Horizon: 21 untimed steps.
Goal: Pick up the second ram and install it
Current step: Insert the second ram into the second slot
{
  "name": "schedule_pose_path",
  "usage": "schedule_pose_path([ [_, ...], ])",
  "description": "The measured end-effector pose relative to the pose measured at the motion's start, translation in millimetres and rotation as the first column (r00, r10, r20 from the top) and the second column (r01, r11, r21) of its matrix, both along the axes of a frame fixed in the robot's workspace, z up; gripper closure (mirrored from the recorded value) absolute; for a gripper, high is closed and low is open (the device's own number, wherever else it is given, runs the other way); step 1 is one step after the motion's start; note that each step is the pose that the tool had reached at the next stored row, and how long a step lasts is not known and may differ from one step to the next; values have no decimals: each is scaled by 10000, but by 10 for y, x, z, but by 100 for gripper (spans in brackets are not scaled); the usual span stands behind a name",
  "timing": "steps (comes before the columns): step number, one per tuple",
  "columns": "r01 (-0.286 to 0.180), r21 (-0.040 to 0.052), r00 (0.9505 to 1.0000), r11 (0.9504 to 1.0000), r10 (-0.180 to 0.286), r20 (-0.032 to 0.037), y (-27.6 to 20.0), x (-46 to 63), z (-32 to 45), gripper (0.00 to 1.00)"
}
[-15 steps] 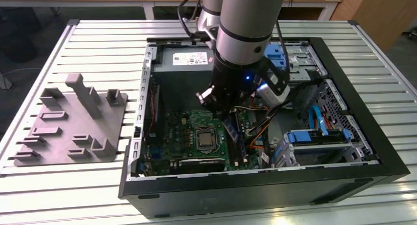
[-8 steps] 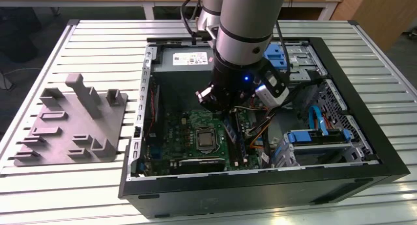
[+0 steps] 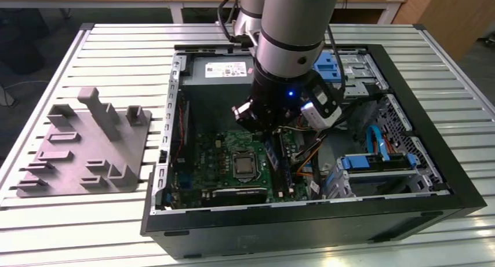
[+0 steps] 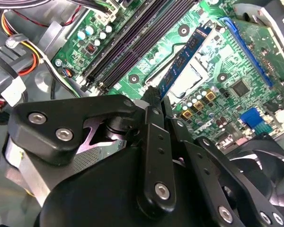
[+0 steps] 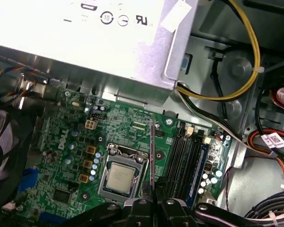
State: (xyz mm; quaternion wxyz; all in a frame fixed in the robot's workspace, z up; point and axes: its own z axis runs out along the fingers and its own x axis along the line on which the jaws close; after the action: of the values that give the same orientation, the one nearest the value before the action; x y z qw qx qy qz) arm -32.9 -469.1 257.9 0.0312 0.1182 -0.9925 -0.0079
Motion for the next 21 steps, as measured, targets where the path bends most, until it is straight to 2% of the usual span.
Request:
schedule_pose_path([
  [11,581,-1,9983,9983,-581,0,0,0,-7,86],
  [21,1098,0,9940,9940,-1098,0,0,0,-14,86],
])
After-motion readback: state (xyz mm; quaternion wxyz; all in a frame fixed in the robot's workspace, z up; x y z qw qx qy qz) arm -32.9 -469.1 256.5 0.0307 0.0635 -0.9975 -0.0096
